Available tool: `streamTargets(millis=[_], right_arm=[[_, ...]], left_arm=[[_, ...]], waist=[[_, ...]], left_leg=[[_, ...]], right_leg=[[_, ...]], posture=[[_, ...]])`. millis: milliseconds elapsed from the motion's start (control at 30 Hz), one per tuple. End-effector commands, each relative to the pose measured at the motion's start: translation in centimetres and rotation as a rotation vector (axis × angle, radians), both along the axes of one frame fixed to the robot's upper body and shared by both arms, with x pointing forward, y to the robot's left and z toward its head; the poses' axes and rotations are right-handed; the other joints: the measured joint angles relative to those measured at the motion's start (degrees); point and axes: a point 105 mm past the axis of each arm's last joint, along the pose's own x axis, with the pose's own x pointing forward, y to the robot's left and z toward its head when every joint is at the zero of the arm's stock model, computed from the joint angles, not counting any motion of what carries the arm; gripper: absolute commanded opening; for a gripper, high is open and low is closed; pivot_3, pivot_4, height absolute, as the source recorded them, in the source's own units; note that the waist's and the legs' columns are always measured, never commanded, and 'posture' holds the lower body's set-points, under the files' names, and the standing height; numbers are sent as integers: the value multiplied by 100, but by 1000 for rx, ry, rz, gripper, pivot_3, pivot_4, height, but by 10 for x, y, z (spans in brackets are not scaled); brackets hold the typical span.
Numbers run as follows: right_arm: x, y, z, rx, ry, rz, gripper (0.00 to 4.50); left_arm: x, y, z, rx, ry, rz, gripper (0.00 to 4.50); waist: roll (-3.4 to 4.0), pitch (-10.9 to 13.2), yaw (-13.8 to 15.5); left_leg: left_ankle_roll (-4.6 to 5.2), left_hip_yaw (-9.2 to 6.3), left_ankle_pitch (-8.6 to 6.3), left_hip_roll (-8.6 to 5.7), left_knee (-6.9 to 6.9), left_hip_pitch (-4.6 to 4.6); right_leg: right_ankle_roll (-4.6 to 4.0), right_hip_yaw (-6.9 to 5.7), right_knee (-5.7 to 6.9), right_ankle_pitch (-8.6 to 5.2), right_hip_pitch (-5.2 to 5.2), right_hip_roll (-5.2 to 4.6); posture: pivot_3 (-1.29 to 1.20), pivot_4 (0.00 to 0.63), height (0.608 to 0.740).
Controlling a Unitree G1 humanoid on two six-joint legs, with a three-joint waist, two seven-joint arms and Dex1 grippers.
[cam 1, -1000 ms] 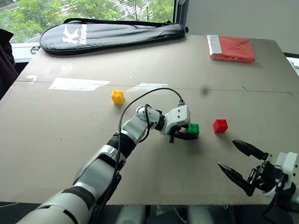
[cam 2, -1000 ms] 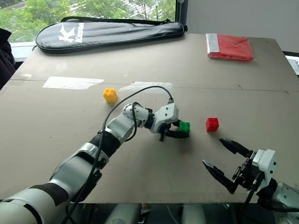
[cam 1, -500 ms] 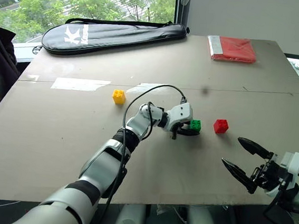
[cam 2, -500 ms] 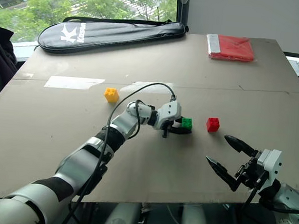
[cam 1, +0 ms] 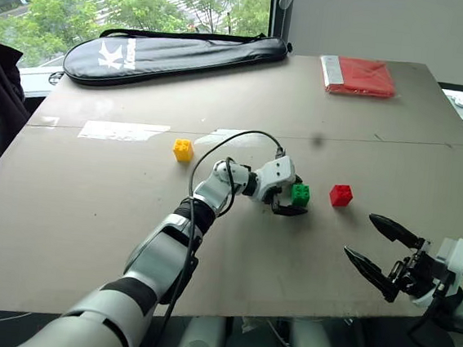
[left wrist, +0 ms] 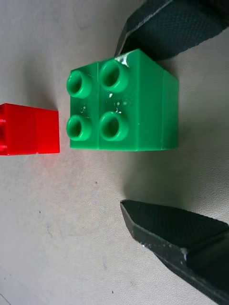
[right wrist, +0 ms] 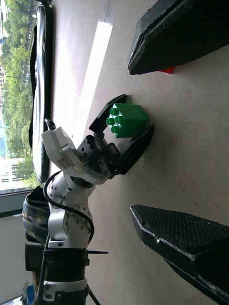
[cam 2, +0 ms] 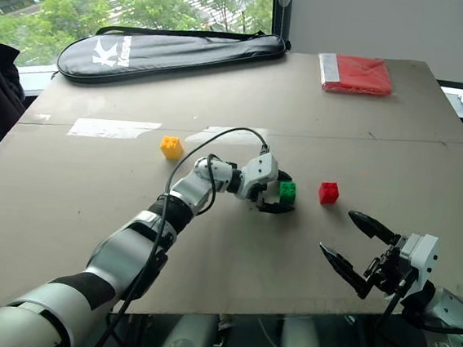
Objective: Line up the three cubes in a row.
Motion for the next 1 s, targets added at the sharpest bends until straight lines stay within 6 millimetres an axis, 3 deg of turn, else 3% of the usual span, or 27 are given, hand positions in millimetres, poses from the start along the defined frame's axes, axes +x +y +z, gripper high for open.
streamTargets(millis=[33, 167, 300, 467, 633, 767, 867, 1000], right_arm=[[0, -1, 12, -4, -54, 19, 4500], [3, 6, 13, 8, -60, 51, 4500], [9, 7, 16, 9, -67, 83, 4500], [22, 17, 32, 35, -102, 160, 4500], [29, 28, 41, 57, -120, 222, 4500], [30, 33, 42, 63, -113, 256, 4500], [33, 34, 42, 60, -111, 273, 4500], [33, 34, 43, 58, -112, 280, 4500]], left_arm=[[-3, 25, 9, -53, -27, 26, 4425], [-27, 53, 32, -138, -40, 20, 4425], [-51, 76, 43, -132, -28, 54, 4425], [-71, 111, 50, -143, -37, 266, 4425], [-63, 144, 62, -323, -168, 724, 4425], [-55, 160, 70, -395, -271, 983, 4425], [-42, 185, 65, -411, -323, 1241, 4425], [-33, 198, 54, -361, -333, 1334, 4425]], waist=[[0, 0, -44], [4, 4, -121], [7, 5, -63], [8, 6, -92], [8, 8, -49], [5, 8, 35], [4, 8, 51], [4, 7, 46]], left_leg=[[0, -1, 0, 2, 0, 0], [0, -22, 0, 21, -7, 2], [-1, -30, 0, 21, -6, -5], [-1, -17, 0, 17, -5, -1], [-1, -31, 0, 18, -5, -4], [-2, -33, 1, 14, -5, -1], [-3, -32, 1, 9, -4, 0], [-3, -31, 1, 4, -3, 1]], right_leg=[[0, 0, 0, 0, 0, 1], [-20, 9, 8, 12, -10, 3], [-22, 6, 10, 12, -18, -2], [-35, 15, 6, -5, -15, -14], [-25, 3, 5, 7, -14, -13], [-21, 1, 5, 13, -9, -13], [-21, 2, 5, 14, -7, -14], [-22, 2, 5, 15, -5, -13]], posture=[[0, 150, 701], [0, 150, 701], [0, 150, 701], [0, 150, 701], [0, 150, 701], [0, 150, 701], [0, 150, 701], [0, 150, 701]])
